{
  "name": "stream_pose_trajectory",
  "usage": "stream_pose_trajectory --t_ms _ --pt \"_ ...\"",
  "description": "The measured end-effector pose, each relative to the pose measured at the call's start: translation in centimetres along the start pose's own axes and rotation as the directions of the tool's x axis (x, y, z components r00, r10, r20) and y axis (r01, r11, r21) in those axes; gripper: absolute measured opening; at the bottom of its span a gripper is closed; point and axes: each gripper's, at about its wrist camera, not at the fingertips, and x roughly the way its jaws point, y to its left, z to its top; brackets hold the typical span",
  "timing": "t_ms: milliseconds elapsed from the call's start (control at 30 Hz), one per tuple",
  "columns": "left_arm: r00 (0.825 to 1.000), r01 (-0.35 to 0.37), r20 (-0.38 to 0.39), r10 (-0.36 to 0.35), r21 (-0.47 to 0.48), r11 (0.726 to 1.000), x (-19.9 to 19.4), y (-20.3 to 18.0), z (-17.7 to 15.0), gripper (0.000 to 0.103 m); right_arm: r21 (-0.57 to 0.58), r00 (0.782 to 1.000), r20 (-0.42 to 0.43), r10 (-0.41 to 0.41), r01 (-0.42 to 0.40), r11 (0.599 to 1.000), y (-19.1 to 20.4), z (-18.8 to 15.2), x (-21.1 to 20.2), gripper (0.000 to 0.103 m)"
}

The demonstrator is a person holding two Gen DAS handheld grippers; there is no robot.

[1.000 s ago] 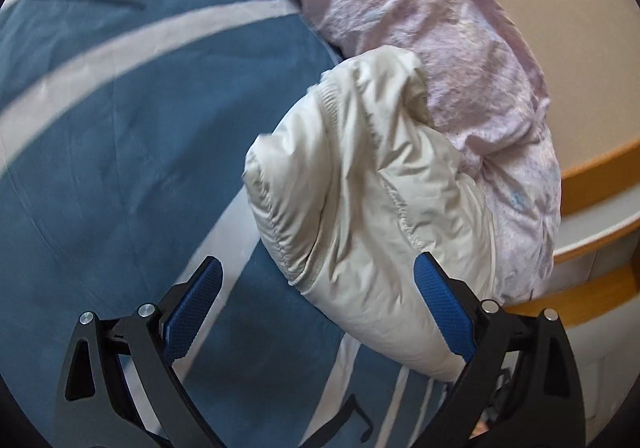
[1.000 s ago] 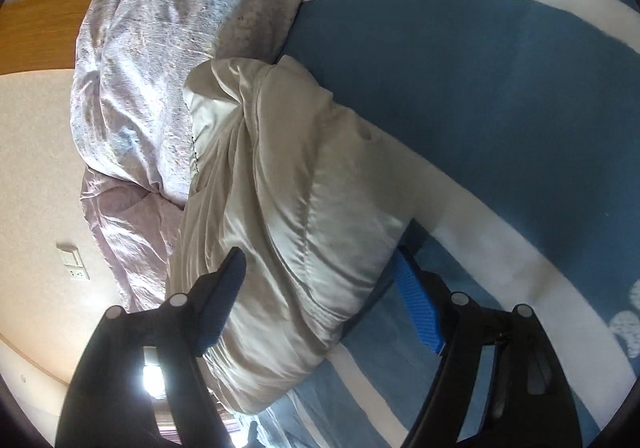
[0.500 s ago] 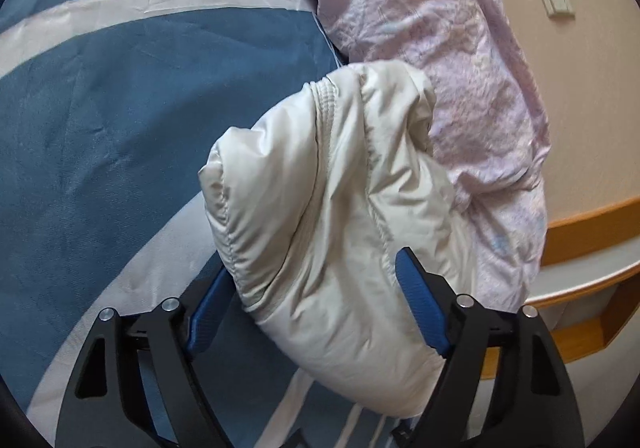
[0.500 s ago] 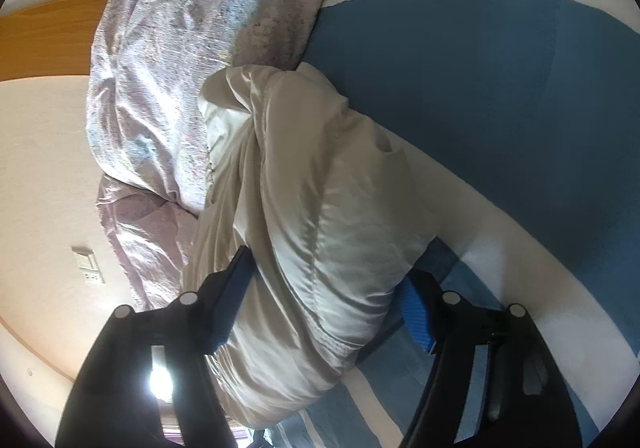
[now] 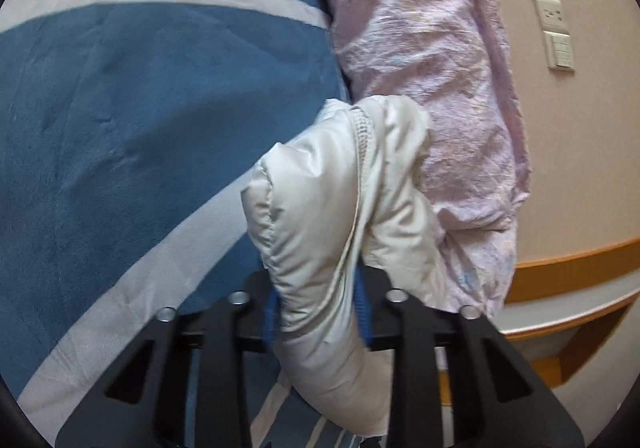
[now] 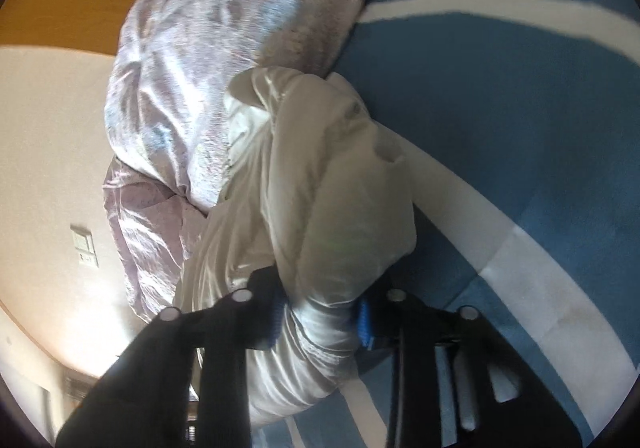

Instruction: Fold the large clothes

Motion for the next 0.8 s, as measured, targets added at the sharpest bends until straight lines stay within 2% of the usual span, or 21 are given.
stream_pose_trajectory --t_ms 167,433,667,800 --pt "0.999 0.036 0.003 -0.036 0.047 0.998 -0.9 -1.7 0.1 0.018 -0.050 1.000 0.022 0.019 -0.017 0.999 1.5 -0.1 -1.1 0.023" --pt "0.999 0.053 -0.006 -0.053 0.082 0.995 -2.9 -2.7 -0.1 0.018 -0.099 0.999 0.012 0.040 -0.038 0.994 2.6 -0.9 -3.3 0.022" --pt "0.998 0.064 -0.031 -0.061 0.099 0.993 -6.8 -1.7 -1.6 0.018 -0.154 0.999 -0.014 0.030 -0.031 0.988 1.8 -3.3 -6.8 0.022" --pt "0.997 0.057 -0.048 -0.053 0.094 0.994 -8.9 0.1 -2.9 0.018 -0.150 0.999 -0.029 0.026 -0.030 0.988 -0.2 -5.2 -9.2 0.022"
